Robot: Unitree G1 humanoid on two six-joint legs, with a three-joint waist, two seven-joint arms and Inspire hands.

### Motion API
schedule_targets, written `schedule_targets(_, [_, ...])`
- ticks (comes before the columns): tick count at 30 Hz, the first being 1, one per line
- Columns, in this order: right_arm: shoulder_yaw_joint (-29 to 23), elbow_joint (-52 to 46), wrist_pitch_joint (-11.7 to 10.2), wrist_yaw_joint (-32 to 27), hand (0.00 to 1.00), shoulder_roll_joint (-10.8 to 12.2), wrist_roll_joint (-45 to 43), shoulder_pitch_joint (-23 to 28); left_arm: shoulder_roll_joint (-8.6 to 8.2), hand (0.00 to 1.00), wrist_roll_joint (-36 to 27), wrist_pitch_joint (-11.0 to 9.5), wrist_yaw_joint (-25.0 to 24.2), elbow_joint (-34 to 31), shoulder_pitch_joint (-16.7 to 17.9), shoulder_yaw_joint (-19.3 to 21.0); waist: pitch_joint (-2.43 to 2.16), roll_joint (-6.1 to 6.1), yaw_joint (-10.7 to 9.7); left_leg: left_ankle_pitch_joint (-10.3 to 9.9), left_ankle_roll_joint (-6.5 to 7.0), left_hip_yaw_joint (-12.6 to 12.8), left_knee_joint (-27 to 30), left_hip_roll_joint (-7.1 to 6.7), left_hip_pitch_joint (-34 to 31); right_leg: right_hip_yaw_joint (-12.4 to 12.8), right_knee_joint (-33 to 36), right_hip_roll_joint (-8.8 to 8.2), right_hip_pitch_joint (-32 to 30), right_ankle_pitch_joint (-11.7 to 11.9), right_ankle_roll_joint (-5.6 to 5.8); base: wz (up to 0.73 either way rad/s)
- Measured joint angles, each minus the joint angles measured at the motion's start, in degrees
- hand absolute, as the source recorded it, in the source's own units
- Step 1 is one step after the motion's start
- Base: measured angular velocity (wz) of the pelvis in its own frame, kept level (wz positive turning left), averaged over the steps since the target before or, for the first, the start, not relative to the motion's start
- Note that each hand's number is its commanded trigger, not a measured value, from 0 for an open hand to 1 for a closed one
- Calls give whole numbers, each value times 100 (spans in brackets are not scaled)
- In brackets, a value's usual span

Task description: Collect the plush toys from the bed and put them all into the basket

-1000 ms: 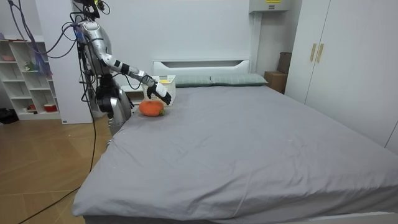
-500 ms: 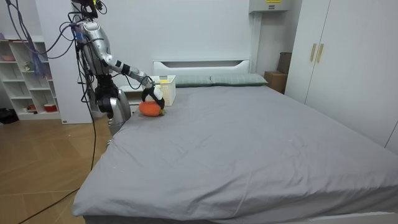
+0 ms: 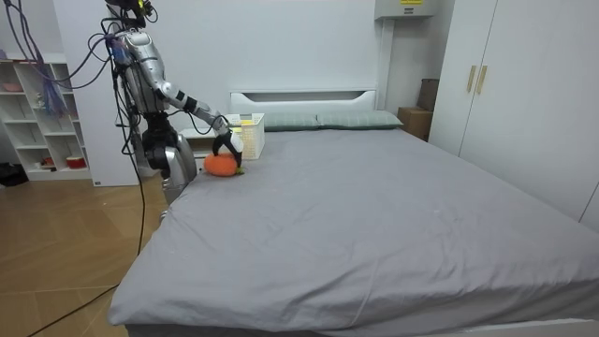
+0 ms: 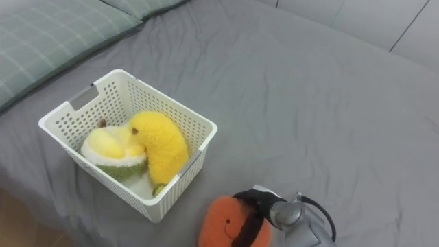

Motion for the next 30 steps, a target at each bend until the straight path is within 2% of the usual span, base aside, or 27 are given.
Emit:
schedule_targets(7, [161,133,0,-2,100,62,-2,-34,-2,0,2,-2,-1,0,-18,1,33,47,6,-3,1,-6,0,-1,-15,-37,-1,-3,-9,0,0,0])
schedule_targets(12, [160,148,0,32,100,85,-36,-34,-8,0,3,-2,-4,-2,-28,4,40,57,-19,-2,1,-7,0,-3,-21,-41,-1,-3,-9,0,0,0])
schedule_targets(16, [157,150,-5,10,100,84,-19,-34,-12,0,12,-8,-4,-18,-43,3,34,49,-29,-1,1,-24,10,-6,-44,-62,-8,-3,-10,0,0,1])
schedule_targets(20, [142,68,-12,-44,100,66,33,-35,-23,0,253,-21,-3,-168,-41,16,-13,-2,-25,5,-2,6,6,1,-58,35,-8,4,-46,-1,0,-5])
schedule_targets(26, [-326,-724,-23,-237,100,-115,531,-34,37,0,253,-77,-2,-276,-30,148,-43,-23,-178,11,2,0,8,-5,4,51,-7,2,17,0,0,-1])
schedule_targets(28, [-381,-1292,-83,-410,100,-314,575,-35,85,0,252,-116,-2,-274,-32,166,-42,-19,-251,11,1,8,8,-4,11,53,-7,3,20,0,0,0])
schedule_targets(30, [-563,-1586,-159,-460,100,-399,579,-46,100,0,247,-142,6,-279,-12,191,-40,-16,-338,11,1,25,-5,-3,77,53,-7,-1,77,0,0,0])
